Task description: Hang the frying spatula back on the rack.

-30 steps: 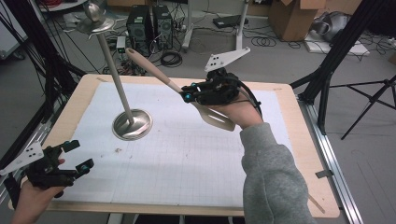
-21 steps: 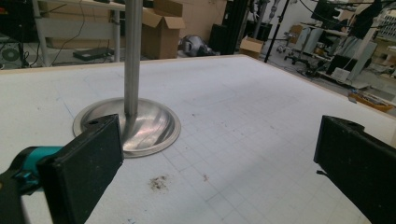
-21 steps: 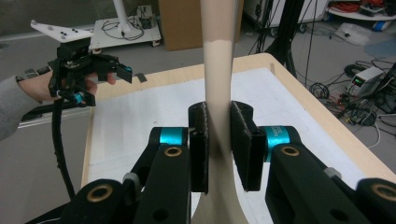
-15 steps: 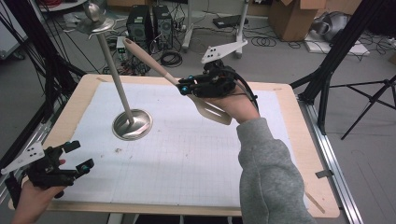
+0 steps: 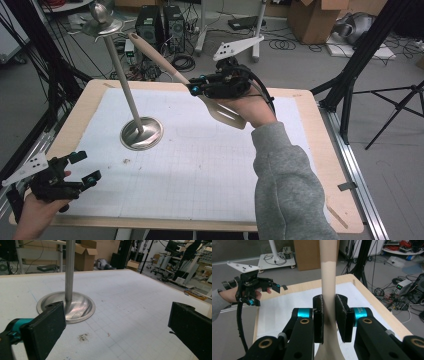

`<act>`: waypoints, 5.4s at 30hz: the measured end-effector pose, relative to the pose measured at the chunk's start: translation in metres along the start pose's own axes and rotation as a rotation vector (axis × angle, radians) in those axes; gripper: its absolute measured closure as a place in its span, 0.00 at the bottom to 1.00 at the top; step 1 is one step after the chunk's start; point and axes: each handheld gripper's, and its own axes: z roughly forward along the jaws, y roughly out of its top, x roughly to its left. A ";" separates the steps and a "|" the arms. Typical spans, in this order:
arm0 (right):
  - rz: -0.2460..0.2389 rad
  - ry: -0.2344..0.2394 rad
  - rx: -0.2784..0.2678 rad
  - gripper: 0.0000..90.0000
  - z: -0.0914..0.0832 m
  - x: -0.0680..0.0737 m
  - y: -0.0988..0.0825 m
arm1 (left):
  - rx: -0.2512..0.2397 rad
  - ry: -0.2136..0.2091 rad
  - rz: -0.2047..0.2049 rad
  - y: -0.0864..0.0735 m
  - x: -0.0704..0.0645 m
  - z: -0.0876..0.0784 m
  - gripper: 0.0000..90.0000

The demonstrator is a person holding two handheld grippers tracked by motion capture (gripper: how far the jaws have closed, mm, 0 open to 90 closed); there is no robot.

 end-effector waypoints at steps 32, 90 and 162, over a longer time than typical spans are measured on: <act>0.017 -0.006 -0.003 0.87 0.013 -0.003 0.009 | -0.011 -0.015 -0.007 0.000 -0.002 0.000 0.02; 0.042 -0.019 0.026 0.87 0.059 -0.002 0.000 | 0.007 -0.006 -0.019 -0.004 -0.001 -0.002 0.02; 0.042 -0.030 0.036 0.86 0.124 -0.002 -0.007 | 0.004 -0.001 -0.024 -0.005 -0.003 -0.007 0.02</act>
